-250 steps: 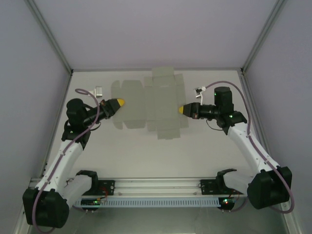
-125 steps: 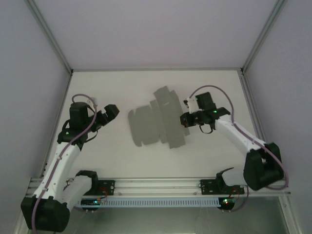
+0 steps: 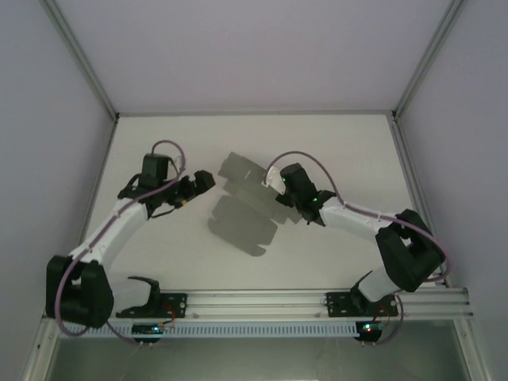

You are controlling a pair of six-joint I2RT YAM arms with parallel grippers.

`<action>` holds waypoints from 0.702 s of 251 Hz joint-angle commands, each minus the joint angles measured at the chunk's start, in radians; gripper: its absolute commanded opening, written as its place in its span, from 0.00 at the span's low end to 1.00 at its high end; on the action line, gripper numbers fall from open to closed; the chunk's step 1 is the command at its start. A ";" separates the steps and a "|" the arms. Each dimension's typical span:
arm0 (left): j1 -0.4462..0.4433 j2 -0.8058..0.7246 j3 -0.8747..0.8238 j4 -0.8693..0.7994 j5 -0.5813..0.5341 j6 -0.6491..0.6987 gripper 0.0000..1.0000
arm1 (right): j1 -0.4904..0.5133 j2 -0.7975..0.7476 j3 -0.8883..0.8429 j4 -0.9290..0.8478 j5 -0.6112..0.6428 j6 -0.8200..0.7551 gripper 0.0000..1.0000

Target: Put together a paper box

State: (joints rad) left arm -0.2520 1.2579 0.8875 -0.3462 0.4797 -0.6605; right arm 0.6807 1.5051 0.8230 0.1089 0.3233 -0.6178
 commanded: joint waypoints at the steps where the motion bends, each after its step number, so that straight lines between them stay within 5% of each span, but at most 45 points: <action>1: -0.032 0.084 0.145 0.066 0.047 0.009 0.93 | 0.033 0.034 -0.031 0.177 0.100 -0.216 0.00; 90: -0.145 0.374 0.432 0.001 0.051 0.053 0.68 | 0.073 0.105 0.001 0.192 0.185 -0.263 0.00; 176: -0.210 0.489 0.416 0.035 0.135 0.004 0.55 | 0.080 0.102 0.004 0.236 0.181 -0.240 0.00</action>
State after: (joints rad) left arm -0.4339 1.7313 1.3014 -0.3202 0.5522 -0.6361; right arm 0.7494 1.6043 0.8051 0.3023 0.4820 -0.8658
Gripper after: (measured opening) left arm 0.560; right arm 0.051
